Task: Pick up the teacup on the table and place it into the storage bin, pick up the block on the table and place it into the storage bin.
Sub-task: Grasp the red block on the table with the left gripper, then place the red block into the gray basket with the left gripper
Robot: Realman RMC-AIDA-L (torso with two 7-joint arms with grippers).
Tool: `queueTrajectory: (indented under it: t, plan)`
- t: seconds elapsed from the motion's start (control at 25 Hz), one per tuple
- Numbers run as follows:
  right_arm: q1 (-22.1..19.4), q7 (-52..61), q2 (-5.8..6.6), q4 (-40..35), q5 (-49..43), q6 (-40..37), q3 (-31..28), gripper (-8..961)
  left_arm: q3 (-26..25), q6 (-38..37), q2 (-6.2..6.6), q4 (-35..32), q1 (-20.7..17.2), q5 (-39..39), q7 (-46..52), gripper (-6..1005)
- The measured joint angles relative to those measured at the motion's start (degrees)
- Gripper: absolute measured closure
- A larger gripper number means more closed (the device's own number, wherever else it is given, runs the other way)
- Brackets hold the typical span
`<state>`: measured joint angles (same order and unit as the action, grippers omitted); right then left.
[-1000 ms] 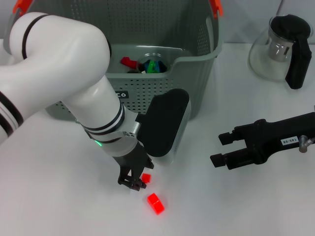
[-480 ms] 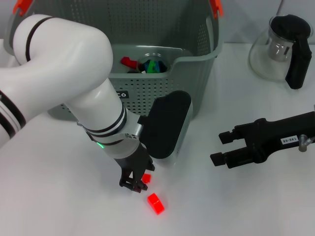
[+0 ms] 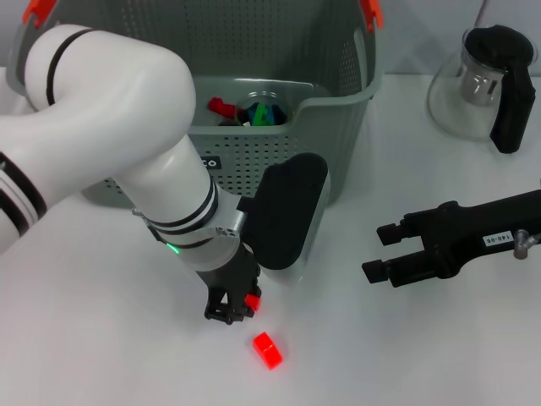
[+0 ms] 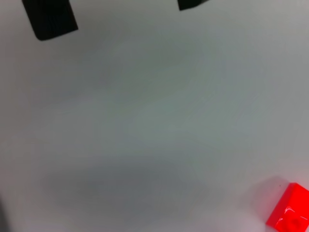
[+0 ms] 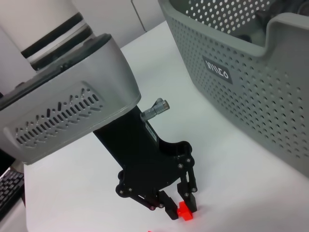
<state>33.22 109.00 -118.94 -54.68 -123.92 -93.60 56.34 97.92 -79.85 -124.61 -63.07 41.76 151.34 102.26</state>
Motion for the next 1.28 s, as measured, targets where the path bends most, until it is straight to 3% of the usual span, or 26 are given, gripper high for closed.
queueTrajectory:
  t: [0.08, 0.88, 1.08, 1.28]
  plan:
    - [0.0, -0.01, 0.0, -0.04, 0.0, 0.0, 0.0, 135, -0.01, -0.24, 0.04, 0.55, 0.32, 0.07, 0.14, 776]
    - [0.0, -0.02, -0.06, -0.16, 0.28, -0.02, 0.0, 134, -1.68, -3.33, 0.28, -2.26, 0.58, 0.1, 2.53, 846]
    - [-0.07, -0.01, 0.08, -0.17, 0.27, -0.29, -0.07, 134, -11.86, -11.65, 0.27, -8.17, -0.39, -1.75, 2.39, 846]
    - [-0.18, -0.45, 0.18, -0.15, 0.06, -0.47, -0.71, 135, -28.65, -21.21, 0.52, -11.04, -0.19, -9.07, 1.88, 847]
